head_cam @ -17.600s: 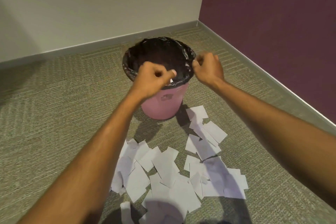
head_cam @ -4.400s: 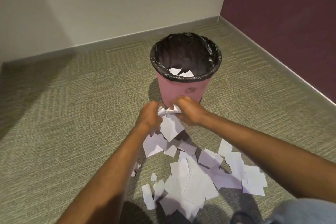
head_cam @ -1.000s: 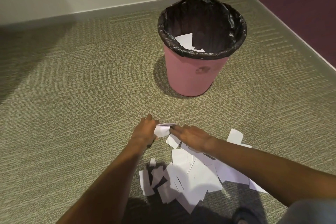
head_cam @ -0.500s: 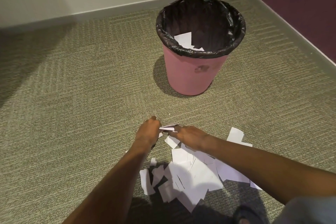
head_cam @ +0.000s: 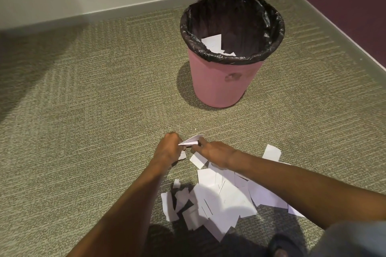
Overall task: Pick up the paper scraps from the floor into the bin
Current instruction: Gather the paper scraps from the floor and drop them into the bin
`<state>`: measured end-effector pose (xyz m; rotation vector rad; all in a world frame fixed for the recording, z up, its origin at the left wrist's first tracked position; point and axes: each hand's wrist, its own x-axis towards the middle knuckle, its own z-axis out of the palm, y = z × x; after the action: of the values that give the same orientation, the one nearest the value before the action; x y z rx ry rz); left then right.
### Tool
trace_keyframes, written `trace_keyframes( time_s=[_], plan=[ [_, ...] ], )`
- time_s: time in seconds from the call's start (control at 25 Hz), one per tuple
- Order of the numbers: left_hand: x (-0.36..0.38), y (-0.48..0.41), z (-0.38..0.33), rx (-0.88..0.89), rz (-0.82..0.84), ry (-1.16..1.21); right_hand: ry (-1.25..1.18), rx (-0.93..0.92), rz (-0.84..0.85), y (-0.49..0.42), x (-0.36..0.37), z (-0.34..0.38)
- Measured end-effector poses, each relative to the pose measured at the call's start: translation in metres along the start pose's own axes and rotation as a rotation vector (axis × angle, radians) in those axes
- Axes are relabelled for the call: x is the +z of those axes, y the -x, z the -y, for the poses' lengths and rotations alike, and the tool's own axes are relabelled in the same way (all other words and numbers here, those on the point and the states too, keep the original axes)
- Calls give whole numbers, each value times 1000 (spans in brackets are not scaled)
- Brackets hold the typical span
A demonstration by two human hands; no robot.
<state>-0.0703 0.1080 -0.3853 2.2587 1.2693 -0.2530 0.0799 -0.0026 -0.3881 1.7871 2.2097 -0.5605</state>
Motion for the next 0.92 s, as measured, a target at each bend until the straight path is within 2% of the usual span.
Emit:
trace_keyframes(
  time_s=[0.24,0.52,0.6,0.72,0.92],
  plan=[
    [2,3,1,-37,-26,45,19,-47,1,-9,-1,1],
    [4,2,3,-48,-8,40,-18,-41,-72,-9,-6,-2],
    [5,1,4,-61,-12,60,7,-19,-32,-8,-9,0],
    [4,1,3,-61,-5,87,-134,75,2,-3,-8,2],
    [-2,-1,4,-81,12,117,-100,6,98,17,-11,12]
  ],
)
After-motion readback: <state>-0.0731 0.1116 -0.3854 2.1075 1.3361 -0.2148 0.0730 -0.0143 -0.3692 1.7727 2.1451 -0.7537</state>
